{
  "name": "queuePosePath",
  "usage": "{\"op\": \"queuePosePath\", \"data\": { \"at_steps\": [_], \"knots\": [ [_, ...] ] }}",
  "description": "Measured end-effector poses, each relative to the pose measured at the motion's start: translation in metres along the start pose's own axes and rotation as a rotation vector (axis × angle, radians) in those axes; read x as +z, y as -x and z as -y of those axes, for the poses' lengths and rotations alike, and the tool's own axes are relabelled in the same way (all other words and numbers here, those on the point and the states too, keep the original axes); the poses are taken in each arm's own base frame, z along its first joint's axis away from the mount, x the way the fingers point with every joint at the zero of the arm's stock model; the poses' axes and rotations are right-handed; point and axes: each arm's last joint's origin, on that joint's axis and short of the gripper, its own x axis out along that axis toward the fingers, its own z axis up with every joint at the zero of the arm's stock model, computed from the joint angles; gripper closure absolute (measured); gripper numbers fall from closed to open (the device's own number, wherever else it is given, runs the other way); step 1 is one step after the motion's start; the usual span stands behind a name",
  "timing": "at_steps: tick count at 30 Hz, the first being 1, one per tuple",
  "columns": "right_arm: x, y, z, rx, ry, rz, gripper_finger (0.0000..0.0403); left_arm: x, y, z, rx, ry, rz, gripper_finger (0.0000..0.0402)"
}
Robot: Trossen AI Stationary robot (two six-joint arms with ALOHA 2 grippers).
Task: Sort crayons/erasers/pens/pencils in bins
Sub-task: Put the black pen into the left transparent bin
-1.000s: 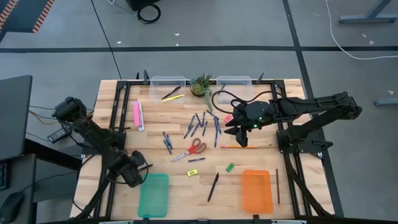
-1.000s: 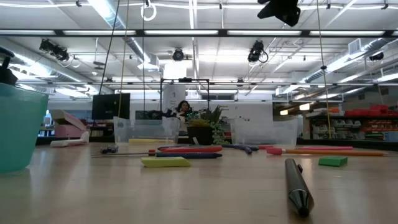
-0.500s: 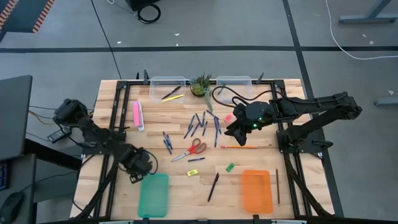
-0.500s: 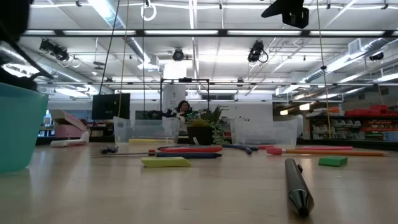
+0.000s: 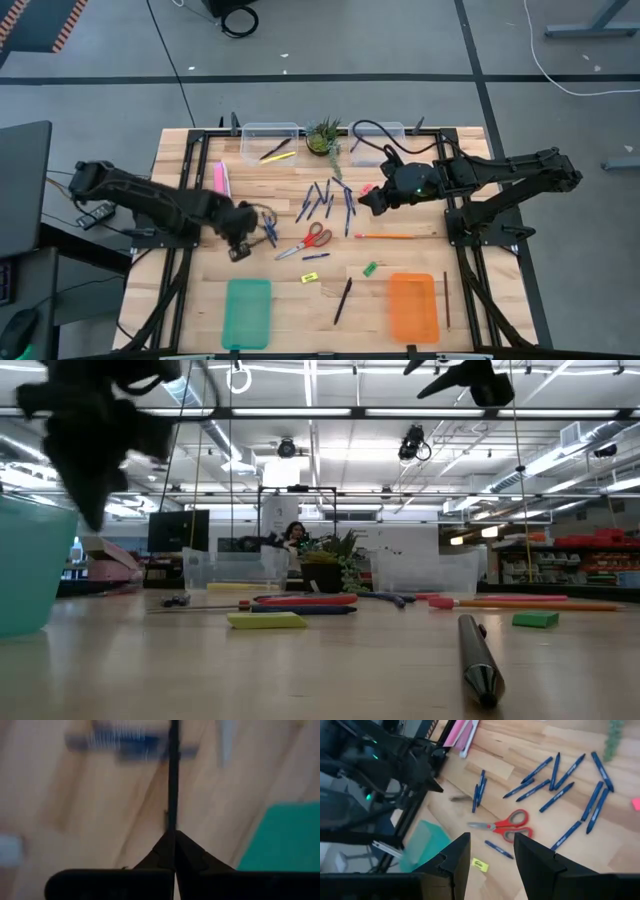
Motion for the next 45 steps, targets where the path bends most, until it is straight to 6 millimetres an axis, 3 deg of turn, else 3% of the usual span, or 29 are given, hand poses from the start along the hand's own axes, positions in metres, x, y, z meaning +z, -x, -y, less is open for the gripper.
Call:
{"op": "queuePosePath", "data": {
  "at_steps": [6, 11, 17, 21, 30, 35, 45],
  "knots": [
    [-0.002, 0.001, -0.001, -0.028, 0.0, 0.076, 0.0245, 0.044, 0.037, -0.027, 0.024, 0.032, 0.17, 0.0397],
    [-0.001, 0.001, -0.001, -0.035, 0.089, 0.081, 0.0245, 0.067, 0.061, -0.055, 0.06, 0.091, 0.286, 0.0382],
    [0.003, 0.0, 0.001, -0.07, 0.277, 0.116, 0.0245, 0.088, 0.077, -0.061, -0.065, 0.146, 0.399, 0.034],
    [0.013, -0.001, 0.006, -0.113, 0.461, 0.137, 0.0245, 0.099, 0.064, -0.052, -0.139, 0.125, 0.386, 0.0317],
    [0.026, -0.004, 0.013, -0.11, 0.549, 0.101, 0.0245, 0.116, -0.013, -0.024, -0.16, 0.183, 0.12, 0.0275],
    [0.025, -0.004, 0.015, -0.091, 0.629, 0.043, 0.0245, 0.115, -0.043, -0.014, -0.141, 0.224, 0.023, 0.0263],
    [0.032, -0.005, 0.024, -0.15, 0.643, 0.035, 0.0245, 0.111, -0.064, 0.01, -0.168, 0.159, -0.017, 0.0261]
  ]
}}
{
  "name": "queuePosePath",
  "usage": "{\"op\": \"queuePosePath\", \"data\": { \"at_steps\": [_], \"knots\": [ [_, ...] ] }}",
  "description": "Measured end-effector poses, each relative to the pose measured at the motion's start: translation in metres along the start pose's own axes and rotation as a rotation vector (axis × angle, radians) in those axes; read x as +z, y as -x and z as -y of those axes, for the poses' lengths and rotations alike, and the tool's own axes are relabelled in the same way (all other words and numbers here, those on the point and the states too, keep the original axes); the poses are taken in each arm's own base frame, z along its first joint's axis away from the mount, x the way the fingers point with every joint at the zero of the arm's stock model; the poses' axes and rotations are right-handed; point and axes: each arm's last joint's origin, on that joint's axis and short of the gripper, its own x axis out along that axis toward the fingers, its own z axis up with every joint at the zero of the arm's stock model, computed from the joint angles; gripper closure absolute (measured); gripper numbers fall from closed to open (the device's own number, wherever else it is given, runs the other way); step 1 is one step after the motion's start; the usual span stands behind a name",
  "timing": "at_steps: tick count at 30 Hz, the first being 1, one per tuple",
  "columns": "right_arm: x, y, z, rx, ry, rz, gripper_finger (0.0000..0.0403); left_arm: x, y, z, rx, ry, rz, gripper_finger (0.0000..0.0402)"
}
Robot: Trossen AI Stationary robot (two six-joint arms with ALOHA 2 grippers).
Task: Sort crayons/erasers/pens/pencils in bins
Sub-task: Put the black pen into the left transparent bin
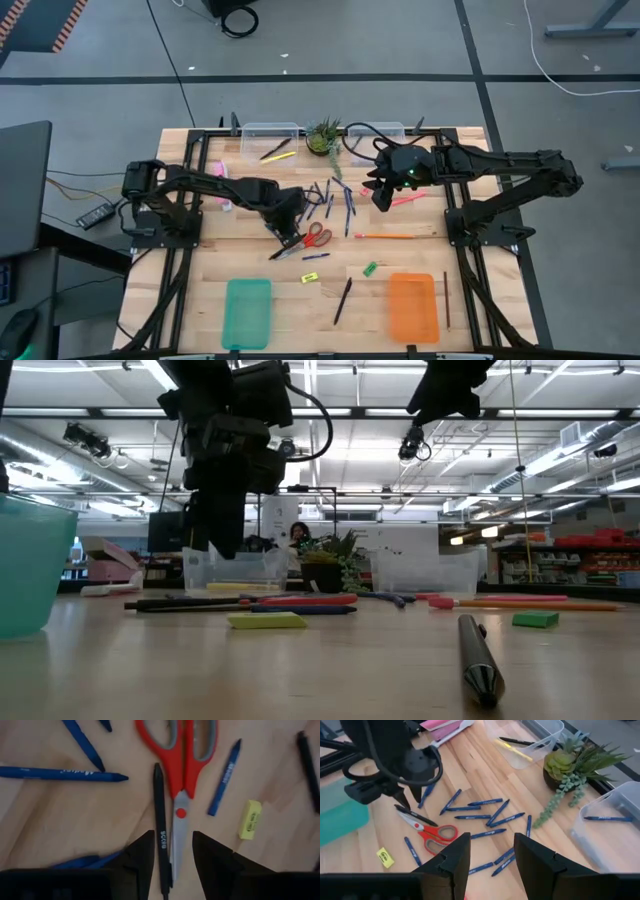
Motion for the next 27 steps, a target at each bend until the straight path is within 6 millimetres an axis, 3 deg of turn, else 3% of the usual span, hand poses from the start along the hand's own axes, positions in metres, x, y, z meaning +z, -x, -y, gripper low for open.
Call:
{"op": "queuePosePath", "data": {
  "at_steps": [9, 19, 27],
  "knots": [
    [-0.001, 0.0, 0.0, -0.001, -0.038, -0.01, 0.0245, -0.004, -0.022, 0.0, 0.129, -0.09, -0.007, 0.0261],
    [-0.006, 0.0, 0.005, -0.104, -0.141, -0.032, 0.0245, -0.015, -0.026, 0.012, 0.134, -0.138, -0.04, 0.0257],
    [-0.009, 0.001, 0.006, -0.124, -0.247, -0.053, 0.0245, -0.015, -0.031, 0.019, 0.195, -0.214, 0.043, 0.0253]
  ]
}}
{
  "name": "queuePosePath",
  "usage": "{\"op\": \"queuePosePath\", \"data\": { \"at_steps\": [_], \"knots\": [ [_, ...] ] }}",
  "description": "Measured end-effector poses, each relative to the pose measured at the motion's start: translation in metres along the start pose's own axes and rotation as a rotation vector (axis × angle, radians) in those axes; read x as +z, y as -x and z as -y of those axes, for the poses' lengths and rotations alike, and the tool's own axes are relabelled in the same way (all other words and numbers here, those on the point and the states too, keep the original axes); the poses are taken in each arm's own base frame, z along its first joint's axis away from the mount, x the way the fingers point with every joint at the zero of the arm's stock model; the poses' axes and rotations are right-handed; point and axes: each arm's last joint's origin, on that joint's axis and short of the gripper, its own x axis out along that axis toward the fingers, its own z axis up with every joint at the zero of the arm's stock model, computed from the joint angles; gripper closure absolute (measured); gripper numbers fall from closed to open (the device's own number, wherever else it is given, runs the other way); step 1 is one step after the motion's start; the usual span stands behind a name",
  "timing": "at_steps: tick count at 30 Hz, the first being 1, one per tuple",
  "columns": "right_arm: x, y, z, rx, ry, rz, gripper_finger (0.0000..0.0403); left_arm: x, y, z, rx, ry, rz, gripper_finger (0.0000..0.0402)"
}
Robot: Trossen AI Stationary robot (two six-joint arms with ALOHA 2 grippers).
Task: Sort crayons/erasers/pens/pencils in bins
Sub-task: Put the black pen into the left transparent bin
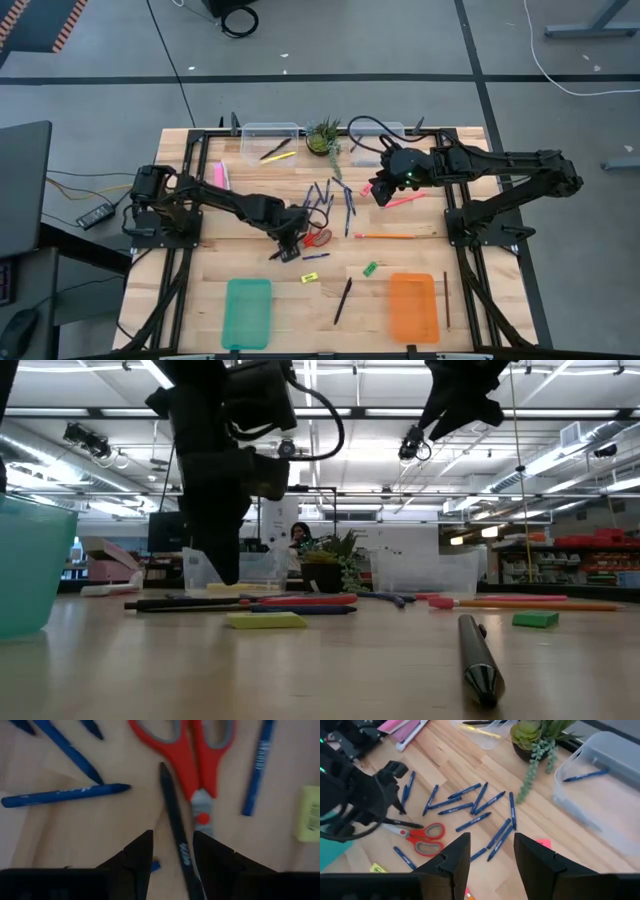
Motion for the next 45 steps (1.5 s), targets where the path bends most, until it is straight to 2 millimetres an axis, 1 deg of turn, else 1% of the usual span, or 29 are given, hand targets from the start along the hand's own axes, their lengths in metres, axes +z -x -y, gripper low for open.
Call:
{"op": "queuePosePath", "data": {
  "at_steps": [5, 9, 14, 21, 25, 28, 36, 41, 45],
  "knots": [
    [0.0, 0.0, 0.0, -0.002, -0.071, 0.003, 0.0245, -0.002, -0.006, -0.007, 0.029, 0.021, -0.05, 0.0257],
    [-0.001, 0.0, 0.0, -0.001, -0.076, -0.005, 0.0245, -0.002, -0.006, -0.005, 0.02, 0.021, -0.049, 0.0248],
    [-0.003, 0.001, -0.002, 0.005, -0.059, -0.018, 0.0245, -0.005, -0.006, -0.002, 0.012, 0.037, -0.067, 0.0223],
    [-0.003, 0.001, -0.002, 0.002, -0.062, -0.018, 0.0245, -0.005, -0.006, -0.001, 0.022, 0.056, -0.054, 0.0174],
    [-0.003, 0.001, -0.002, 0.002, -0.062, -0.018, 0.0245, -0.005, -0.006, -0.001, 0.031, 0.056, -0.049, 0.0158],
    [-0.003, 0.001, -0.002, 0.002, -0.062, -0.018, 0.0245, -0.004, -0.006, -0.001, 0.032, 0.056, -0.047, 0.016],
    [-0.003, 0.001, -0.002, 0.001, -0.065, -0.018, 0.0245, -0.01, -0.025, 0.004, 0.067, 0.028, -0.094, 0.0189],
    [-0.003, 0.001, -0.002, 0.001, -0.065, -0.019, 0.0245, -0.01, -0.025, 0.004, 0.096, 0.023, -0.078, 0.0205],
    [-0.003, 0.001, -0.002, 0.0, -0.064, -0.019, 0.0245, -0.008, -0.025, 0.0, 0.1, 0.031, -0.08, 0.0227]
  ]
}}
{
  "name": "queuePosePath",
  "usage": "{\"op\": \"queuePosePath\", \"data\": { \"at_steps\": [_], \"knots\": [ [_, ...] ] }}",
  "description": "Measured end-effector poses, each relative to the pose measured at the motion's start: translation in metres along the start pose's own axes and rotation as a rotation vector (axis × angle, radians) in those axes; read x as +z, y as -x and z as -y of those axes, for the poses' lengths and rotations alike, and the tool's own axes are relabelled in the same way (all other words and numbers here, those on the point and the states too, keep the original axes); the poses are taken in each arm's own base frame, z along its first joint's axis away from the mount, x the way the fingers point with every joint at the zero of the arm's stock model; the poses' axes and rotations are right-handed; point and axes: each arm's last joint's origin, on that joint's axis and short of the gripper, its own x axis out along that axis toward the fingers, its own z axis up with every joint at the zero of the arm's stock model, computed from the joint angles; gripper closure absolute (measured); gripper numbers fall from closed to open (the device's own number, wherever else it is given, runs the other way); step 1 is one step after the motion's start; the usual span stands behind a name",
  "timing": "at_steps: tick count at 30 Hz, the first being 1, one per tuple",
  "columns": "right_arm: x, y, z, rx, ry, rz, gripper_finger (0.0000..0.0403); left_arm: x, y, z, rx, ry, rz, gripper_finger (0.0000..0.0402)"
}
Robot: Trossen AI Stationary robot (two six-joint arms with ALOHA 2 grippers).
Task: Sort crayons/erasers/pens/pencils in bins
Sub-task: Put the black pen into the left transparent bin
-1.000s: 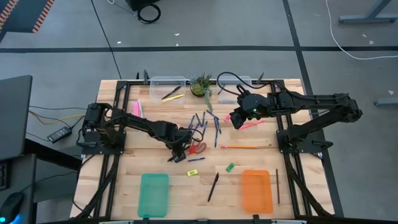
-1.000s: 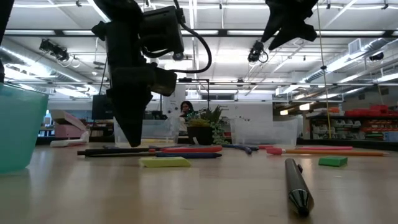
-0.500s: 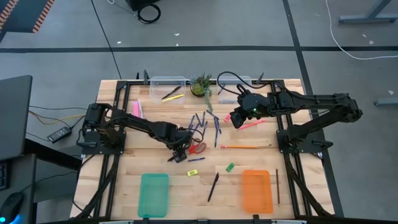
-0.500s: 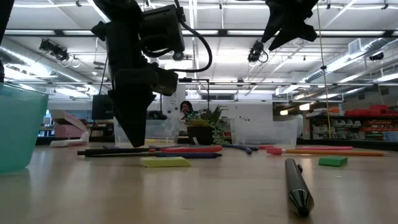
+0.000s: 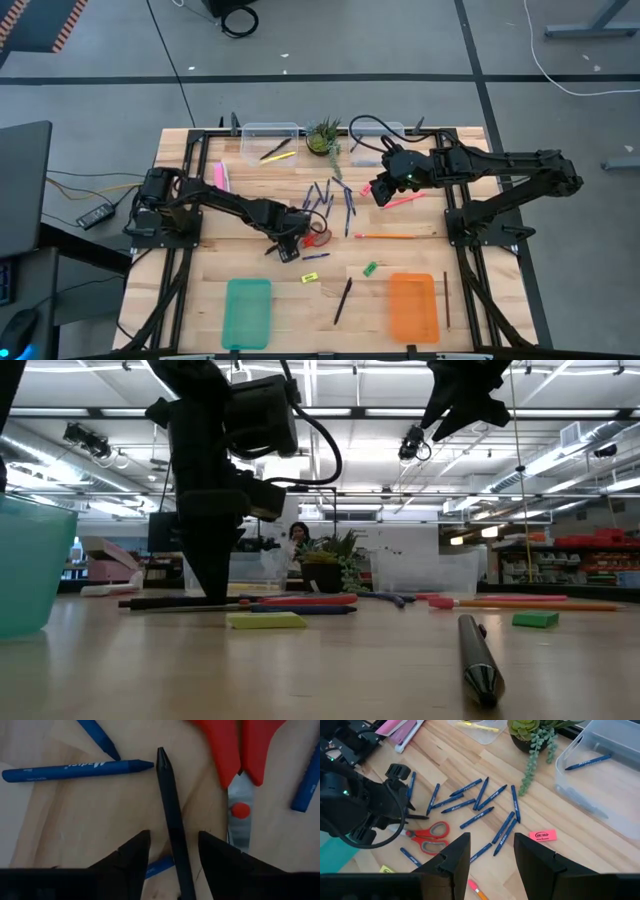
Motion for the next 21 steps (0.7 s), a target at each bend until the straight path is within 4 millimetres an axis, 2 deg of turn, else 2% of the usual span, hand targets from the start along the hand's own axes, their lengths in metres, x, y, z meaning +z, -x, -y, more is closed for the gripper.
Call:
{"op": "queuePosePath", "data": {
  "at_steps": [5, 13, 21],
  "knots": [
    [0.0, 0.0, 0.0, 0.0, 0.0, 0.0, 0.0245, -0.0002, -0.0003, -0.0008, 0.008, 0.0, -0.001, 0.0272],
    [0.0, 0.0, 0.0, 0.0, 0.0, 0.0, 0.0245, 0.0002, -0.0006, -0.002, 0.009, -0.005, -0.001, 0.0372],
    [0.0, 0.0, 0.0, 0.0, 0.007, 0.0, 0.0245, -0.0004, 0.0, -0.0014, -0.023, -0.003, -0.031, 0.0372]
  ]
}}
